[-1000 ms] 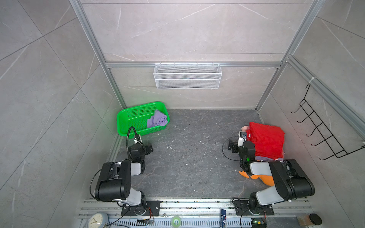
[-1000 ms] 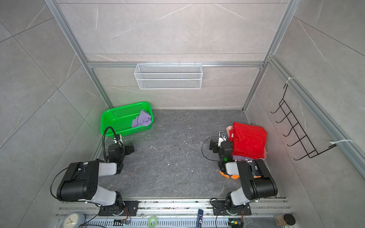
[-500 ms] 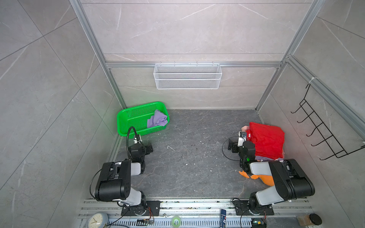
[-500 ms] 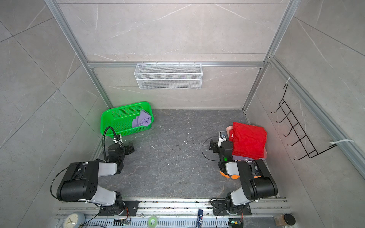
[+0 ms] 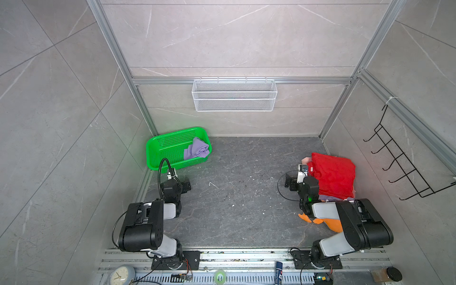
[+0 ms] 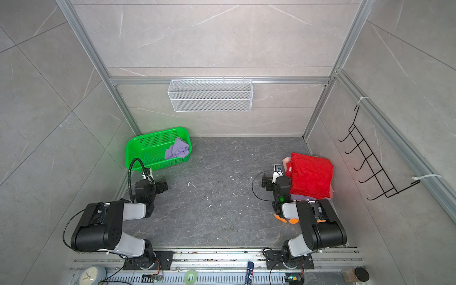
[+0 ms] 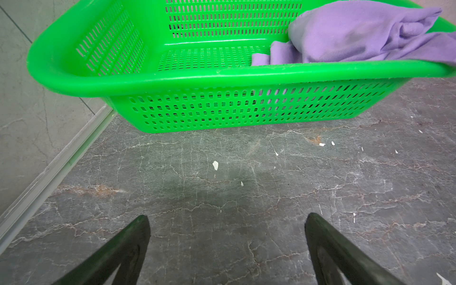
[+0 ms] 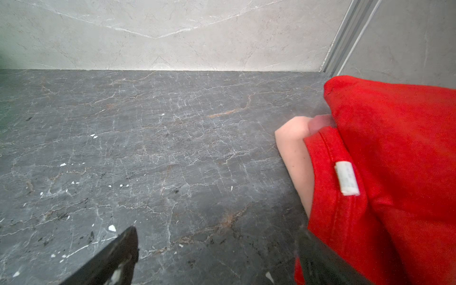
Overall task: Fold and stack the t-shirts
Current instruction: 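Grasp the lavender shirt in the green basket with left gripper while right arm advances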
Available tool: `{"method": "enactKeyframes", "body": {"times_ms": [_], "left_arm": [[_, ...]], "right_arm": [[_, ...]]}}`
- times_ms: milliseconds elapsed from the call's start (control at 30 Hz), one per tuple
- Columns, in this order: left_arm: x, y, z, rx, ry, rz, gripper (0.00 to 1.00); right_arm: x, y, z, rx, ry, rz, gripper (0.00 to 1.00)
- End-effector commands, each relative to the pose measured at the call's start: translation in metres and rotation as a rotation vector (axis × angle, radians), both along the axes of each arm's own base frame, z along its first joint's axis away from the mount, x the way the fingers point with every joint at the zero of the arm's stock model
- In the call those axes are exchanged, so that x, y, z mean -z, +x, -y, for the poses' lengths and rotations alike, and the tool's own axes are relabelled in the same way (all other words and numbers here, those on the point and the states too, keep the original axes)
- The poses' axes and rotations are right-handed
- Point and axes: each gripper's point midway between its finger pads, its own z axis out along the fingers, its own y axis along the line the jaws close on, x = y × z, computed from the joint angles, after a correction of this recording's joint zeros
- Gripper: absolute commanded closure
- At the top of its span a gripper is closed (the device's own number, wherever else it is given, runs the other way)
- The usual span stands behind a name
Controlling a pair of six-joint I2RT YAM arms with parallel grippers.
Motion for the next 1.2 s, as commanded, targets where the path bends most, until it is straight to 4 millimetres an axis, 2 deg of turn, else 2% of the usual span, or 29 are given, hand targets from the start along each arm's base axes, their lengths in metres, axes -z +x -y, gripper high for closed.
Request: {"method": "enactKeyframes", "body": {"times_ms": [0,100,167,267,400,533,600,700,800,833,967,1167], "left_arm": [[-0.015,0.009,0.003,0.027,0.025,0.050,0.00],[-0.015,0.009,0.003,0.027,0.026,0.050,0.00],[-0.015,0.009,0.003,0.025,0.026,0.051,0.00],[-0.015,0.009,0.002,0.024,0.026,0.050,0.00],[-0.015,0.009,0.003,0.027,0.025,0.051,0.00],[-0.015,0.008,0.003,0.027,0.025,0.052,0.00],[-0.022,0.009,0.012,0.080,0.031,0.071,0.00],[-0.050,0.001,0.025,0.112,0.035,0.025,0.00],[-0.087,-0.018,0.029,0.025,-0.143,-0.045,0.00],[-0.098,-0.026,0.036,0.024,-0.227,-0.053,0.00],[-0.121,-0.054,0.080,0.098,-0.507,-0.046,0.00],[-0.129,-0.089,0.147,0.224,-0.760,-0.140,0.00]], "right_arm": [[-0.023,0.001,-0.006,-0.036,-0.017,0.008,0.00],[-0.061,-0.009,-0.004,-0.016,0.027,-0.016,0.00],[-0.091,-0.018,-0.017,-0.065,0.109,0.012,0.00],[-0.125,-0.038,-0.039,-0.156,0.211,0.021,0.00],[-0.157,-0.058,-0.058,-0.249,0.273,0.023,0.00],[-0.179,-0.072,-0.085,-0.350,0.432,-0.045,0.00],[-0.184,-0.076,-0.100,-0.397,0.518,-0.073,0.00],[-0.189,-0.082,-0.127,-0.493,0.620,-0.109,0.00],[-0.190,-0.090,-0.158,-0.589,0.696,-0.162,0.00],[-0.189,-0.092,-0.169,-0.613,0.710,-0.179,0.00],[-0.178,-0.104,-0.211,-0.673,0.708,-0.252,0.00],[-0.158,-0.120,-0.263,-0.705,0.748,-0.323,0.00]]}}
